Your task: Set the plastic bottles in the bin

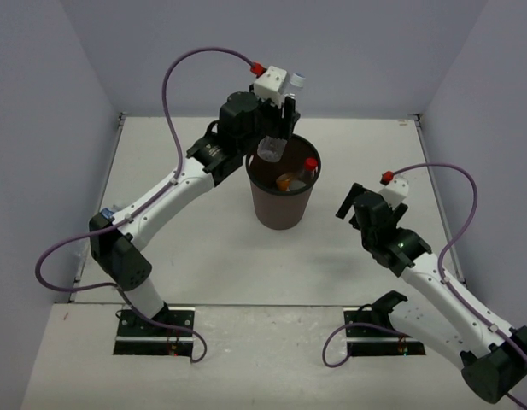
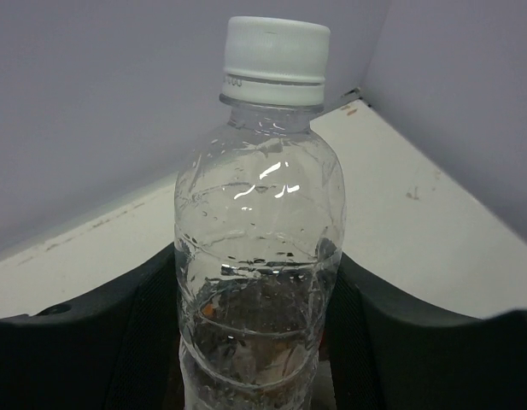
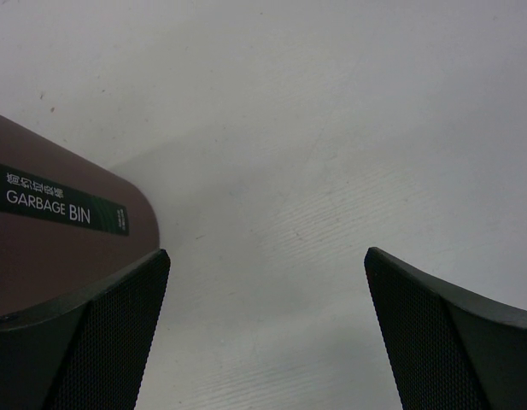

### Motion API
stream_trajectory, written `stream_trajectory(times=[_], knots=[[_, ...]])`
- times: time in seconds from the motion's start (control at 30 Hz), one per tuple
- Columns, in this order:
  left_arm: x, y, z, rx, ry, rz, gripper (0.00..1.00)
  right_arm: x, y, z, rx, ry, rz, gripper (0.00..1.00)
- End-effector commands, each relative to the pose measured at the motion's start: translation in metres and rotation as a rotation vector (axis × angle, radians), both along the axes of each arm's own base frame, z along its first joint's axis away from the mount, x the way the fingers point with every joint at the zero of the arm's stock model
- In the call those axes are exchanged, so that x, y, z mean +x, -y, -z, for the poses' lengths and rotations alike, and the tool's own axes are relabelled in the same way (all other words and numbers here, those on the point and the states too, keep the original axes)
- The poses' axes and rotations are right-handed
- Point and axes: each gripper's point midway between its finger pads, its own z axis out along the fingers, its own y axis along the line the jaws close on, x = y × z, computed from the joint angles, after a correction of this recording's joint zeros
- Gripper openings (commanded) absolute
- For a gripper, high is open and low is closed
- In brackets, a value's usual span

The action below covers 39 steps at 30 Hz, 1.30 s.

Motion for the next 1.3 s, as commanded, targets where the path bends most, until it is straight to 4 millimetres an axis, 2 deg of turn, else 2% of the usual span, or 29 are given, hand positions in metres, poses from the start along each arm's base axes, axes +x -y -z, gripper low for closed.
stream_trajectory(times=[0.0,0.07,0.13,0.2,0.27,0.33,0.4,0.47,0.57,0.73,0.83,0.9,0.97,1.03,1.07,1.13,1.17,1.27], knots=[[0.005,-0.010,0.001,0.119,0.146,-0.009,0.25,0.004,0.000,-0.005,0.012,0.030,0.006,0.99],[0.001,-0.008,0.018,0.153,0.129,0.023,0.33,0.004,-0.001,-0.004,0.012,0.028,0.005,0.99],[-0.002,-0.009,0.034,0.156,0.122,0.032,0.51,0.004,-0.001,-0.003,0.007,0.022,0.006,0.99],[-0.006,-0.012,0.037,0.143,0.112,0.027,0.65,0.005,-0.002,-0.001,0.006,0.016,0.004,0.99],[-0.009,-0.013,0.042,0.134,0.099,0.026,0.68,0.006,-0.003,-0.001,0.001,0.011,-0.002,0.99],[-0.013,-0.012,0.045,0.131,0.089,0.049,0.83,0.006,-0.002,0.000,0.000,0.008,0.000,0.99],[-0.016,-0.012,0.045,0.130,0.087,0.056,0.91,0.006,-0.003,0.000,0.000,0.007,-0.001,0.99],[-0.019,-0.016,0.037,0.125,0.093,0.049,1.00,0.006,-0.003,0.001,0.001,0.005,-0.001,0.99],[-0.025,-0.021,0.021,0.107,0.112,0.047,1.00,0.006,-0.004,0.001,0.000,0.002,-0.003,0.99],[-0.042,-0.040,-0.023,0.030,0.130,0.018,1.00,0.007,-0.004,0.003,-0.004,-0.004,-0.002,0.99],[-0.053,-0.069,-0.052,0.032,0.165,-0.057,1.00,0.007,-0.004,0.002,0.000,-0.001,-0.003,0.99],[-0.056,-0.088,-0.057,0.087,0.189,-0.090,1.00,0.006,-0.004,0.001,0.001,0.003,-0.006,0.99],[-0.050,-0.125,-0.054,0.099,0.155,-0.197,1.00,0.005,-0.003,-0.001,0.003,0.010,-0.005,0.99],[-0.042,-0.171,-0.039,0.052,0.045,-0.311,1.00,0.004,-0.002,-0.002,0.006,0.015,-0.005,0.99],[-0.036,-0.210,-0.038,-0.030,-0.002,-0.427,1.00,0.004,-0.004,-0.002,0.013,0.016,-0.008,0.99],[-0.036,-0.260,-0.014,-0.133,-0.095,-0.640,1.00,0.004,-0.004,-0.003,0.018,0.017,-0.013,0.99],[-0.037,-0.280,0.004,-0.168,-0.133,-0.742,1.00,0.004,-0.004,-0.003,0.017,0.016,-0.014,0.99],[-0.044,-0.306,0.038,-0.237,-0.215,-0.889,1.00,0.004,-0.006,-0.001,0.017,0.008,-0.020,0.99]])
